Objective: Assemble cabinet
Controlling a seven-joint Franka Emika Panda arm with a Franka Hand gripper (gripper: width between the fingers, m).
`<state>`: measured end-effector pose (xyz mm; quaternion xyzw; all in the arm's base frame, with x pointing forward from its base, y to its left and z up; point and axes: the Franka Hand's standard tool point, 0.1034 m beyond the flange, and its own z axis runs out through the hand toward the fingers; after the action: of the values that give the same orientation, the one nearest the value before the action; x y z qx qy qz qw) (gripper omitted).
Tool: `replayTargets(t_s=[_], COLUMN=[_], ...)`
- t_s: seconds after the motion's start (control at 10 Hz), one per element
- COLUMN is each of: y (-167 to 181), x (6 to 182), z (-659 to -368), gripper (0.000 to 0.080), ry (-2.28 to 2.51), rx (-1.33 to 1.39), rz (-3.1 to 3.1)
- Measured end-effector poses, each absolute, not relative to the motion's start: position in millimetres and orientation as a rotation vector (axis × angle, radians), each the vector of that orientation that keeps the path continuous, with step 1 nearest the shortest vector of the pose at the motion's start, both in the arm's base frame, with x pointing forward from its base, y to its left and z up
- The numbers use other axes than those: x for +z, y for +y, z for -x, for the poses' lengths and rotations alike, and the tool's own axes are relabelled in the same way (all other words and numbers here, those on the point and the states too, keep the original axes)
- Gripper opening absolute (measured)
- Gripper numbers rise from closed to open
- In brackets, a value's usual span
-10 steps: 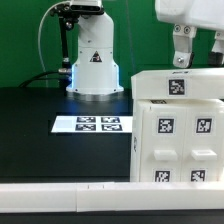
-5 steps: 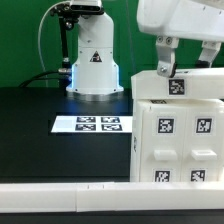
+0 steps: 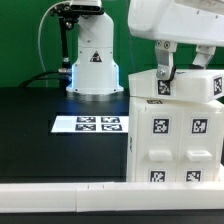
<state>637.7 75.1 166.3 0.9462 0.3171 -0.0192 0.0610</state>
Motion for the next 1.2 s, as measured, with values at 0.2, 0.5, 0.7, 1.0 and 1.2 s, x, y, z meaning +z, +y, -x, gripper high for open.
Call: replayTargets(t_s=[0.2, 0.5, 0.7, 1.0, 1.2], y=[74.4, 73.7, 71.9, 69.2, 68.6], x=[166.3, 165.2, 163.6, 163.7, 164.5], z=[-637.7, -637.8, -639.5, -644.8, -646.9], gripper=[0.0554, 0.0554, 0.0554, 0.0555, 0.0555], ry=[0.67, 0.231, -0.272, -1.022, -1.247], rx=[-0.04, -0.013, 0.012, 0.08, 0.112], rz=[-2.94, -3.002, -2.991, -2.832, -2.751])
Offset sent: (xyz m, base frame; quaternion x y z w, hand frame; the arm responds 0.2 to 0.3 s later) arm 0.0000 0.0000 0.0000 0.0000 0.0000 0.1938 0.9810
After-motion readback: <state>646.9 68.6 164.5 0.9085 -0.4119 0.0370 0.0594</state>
